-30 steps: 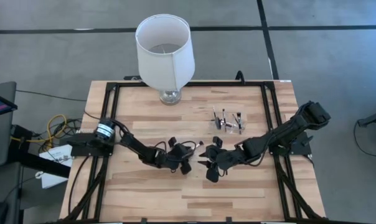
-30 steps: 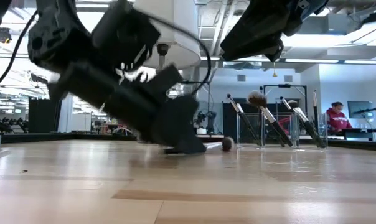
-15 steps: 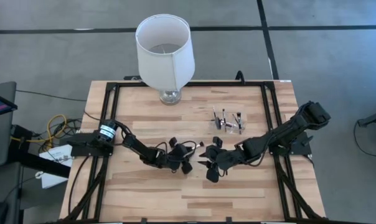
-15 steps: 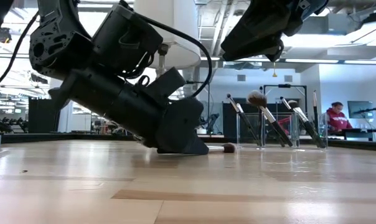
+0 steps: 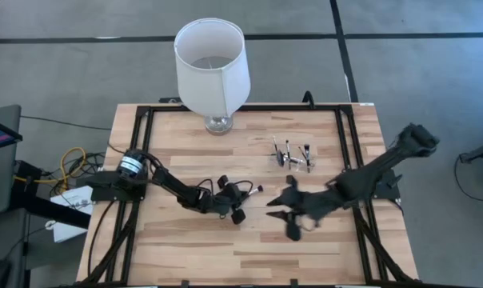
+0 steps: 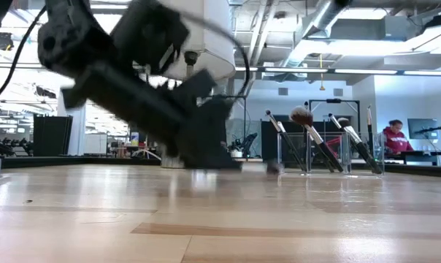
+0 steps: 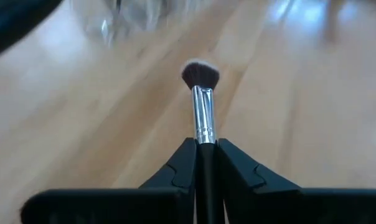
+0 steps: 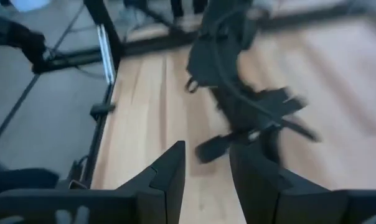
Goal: Pick & Place Makeup Supplies
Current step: Put the black makeup brush into the transparent organizer
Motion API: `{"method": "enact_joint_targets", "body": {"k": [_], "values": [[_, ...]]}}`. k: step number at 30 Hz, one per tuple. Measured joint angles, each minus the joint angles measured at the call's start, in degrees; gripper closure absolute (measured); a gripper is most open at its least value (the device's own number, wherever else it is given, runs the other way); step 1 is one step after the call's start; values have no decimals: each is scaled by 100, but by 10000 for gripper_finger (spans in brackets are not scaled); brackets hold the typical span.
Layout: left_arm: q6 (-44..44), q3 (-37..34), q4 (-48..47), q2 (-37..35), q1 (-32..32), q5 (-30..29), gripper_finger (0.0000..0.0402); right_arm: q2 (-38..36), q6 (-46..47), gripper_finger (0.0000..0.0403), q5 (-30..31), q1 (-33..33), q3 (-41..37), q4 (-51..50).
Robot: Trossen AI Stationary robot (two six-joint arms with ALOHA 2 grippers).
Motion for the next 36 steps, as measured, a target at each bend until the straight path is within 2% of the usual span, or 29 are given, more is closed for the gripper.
{"method": "enact_joint_targets", "body": {"k": [2, 4, 6, 8, 11, 13, 17, 19, 22, 27, 31, 36], "values": [[90, 12, 109, -304, -6, -17, 360, -441, -320, 284, 555, 293, 59, -218], [199, 16, 133, -578, -20, -65, 360, -781, -586, 284, 1396, 667, -63, -211], [381, 13, 107, -832, -68, -94, 360, -901, -769, 284, 2315, 962, -532, 178], [638, 13, 140, -1133, -130, -98, 360, -819, -860, 284, 2738, 1032, -1162, 884], [950, 20, 164, -1479, -187, -115, 360, -482, -1147, 284, 2665, 788, -2073, 2490], [1178, 18, 154, -1663, -223, -156, 360, -224, -1452, 280, 2263, 532, -2453, 3533], [1529, 20, 198, -2030, -352, -156, 360, 130, -1513, 256, 1052, 11, -2588, 4255], [1755, 20, 166, -2163, -435, -331, 360, 261, -1338, 238, 798, -165, -2577, 4583], [2127, 20, 196, -2366, -534, -619, 360, 533, -1272, 210, 782, -358, -2583, 5085], [2266, 20, 179, -2418, -673, -651, 360, 950, -1385, 181, 737, -667, -2581, 6504], [2267, 22, 170, -2310, -780, -794, 360, 1102, -1355, 180, 709, -857, -2581, 7277], [2559, 22, 190, -2300, -892, -1317, 360, 1189, -1114, 202, 692, -924, -2580, 7701]]}}
